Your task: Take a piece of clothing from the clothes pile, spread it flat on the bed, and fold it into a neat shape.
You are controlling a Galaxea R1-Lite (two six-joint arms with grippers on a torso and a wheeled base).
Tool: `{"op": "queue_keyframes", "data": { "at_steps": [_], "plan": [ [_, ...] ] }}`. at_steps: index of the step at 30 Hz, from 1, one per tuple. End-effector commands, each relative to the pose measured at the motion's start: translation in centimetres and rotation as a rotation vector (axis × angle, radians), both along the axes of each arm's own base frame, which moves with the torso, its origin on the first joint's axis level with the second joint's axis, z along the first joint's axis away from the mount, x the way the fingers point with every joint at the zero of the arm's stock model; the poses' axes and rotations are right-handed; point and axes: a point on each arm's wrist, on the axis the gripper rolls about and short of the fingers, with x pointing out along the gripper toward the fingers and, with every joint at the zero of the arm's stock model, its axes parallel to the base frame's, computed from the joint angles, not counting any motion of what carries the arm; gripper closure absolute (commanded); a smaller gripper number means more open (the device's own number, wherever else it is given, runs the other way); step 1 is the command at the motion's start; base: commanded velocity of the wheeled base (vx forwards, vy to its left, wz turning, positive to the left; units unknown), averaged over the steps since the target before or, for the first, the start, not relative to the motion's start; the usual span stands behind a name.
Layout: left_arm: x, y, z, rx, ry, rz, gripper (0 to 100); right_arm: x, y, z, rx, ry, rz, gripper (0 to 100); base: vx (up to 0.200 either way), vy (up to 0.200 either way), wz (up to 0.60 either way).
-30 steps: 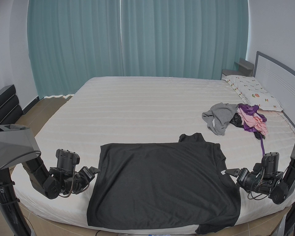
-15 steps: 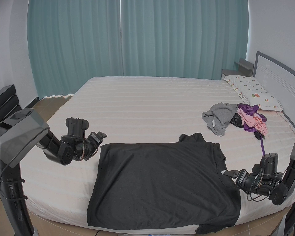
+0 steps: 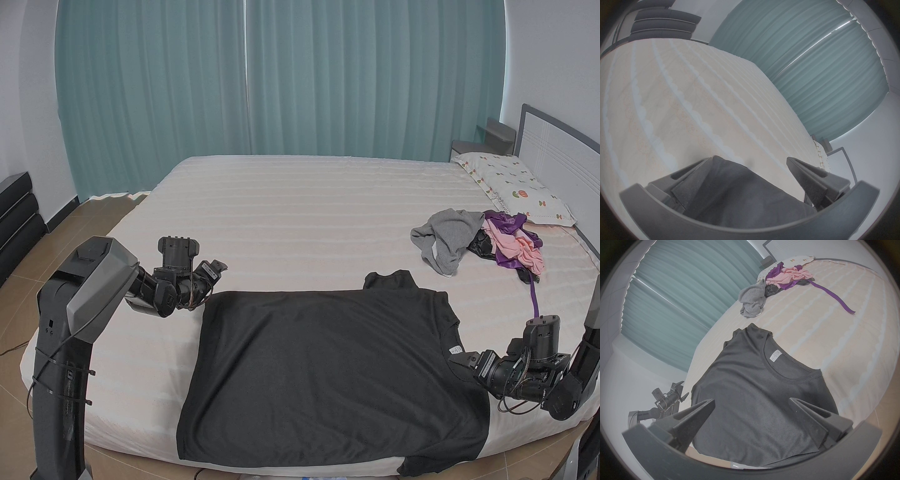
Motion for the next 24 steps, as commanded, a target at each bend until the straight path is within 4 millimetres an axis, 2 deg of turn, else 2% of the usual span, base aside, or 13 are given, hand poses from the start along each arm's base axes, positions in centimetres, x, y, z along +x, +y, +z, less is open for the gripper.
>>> {"op": "queue_keyframes", "data": {
  "at_steps": [1,5,12,13,20,24],
  "plan": [
    [0.5,0.7,-2.7,0.005,0.034,0.015,0,0.0,0.2,-0.7,-0.006,0.029,0.009,0,0.000,0.000,0.00],
    [1.2,0.7,-3.3,0.013,0.028,0.018,0,0.1,0.2,-0.8,-0.004,0.014,0.008,0,0.000,0.000,0.00],
    [1.0,0.4,-3.8,0.030,0.040,0.006,0,0.5,0.2,-1.6,-0.021,0.016,-0.012,0,0.000,0.000,0.00],
    [1.1,0.4,-3.9,0.034,0.039,0.007,100,0.6,0.3,-1.7,-0.024,0.013,-0.015,0,0.000,0.000,0.00],
    [1.2,0.6,-3.8,0.042,0.026,0.023,100,0.6,0.3,-1.5,-0.021,-0.019,-0.018,0,0.000,0.000,0.00],
    [1.9,1.0,-3.0,0.069,-0.017,0.088,100,0.5,0.3,-1.5,-0.021,-0.016,-0.018,0,0.000,0.000,0.00]
  ]
}}
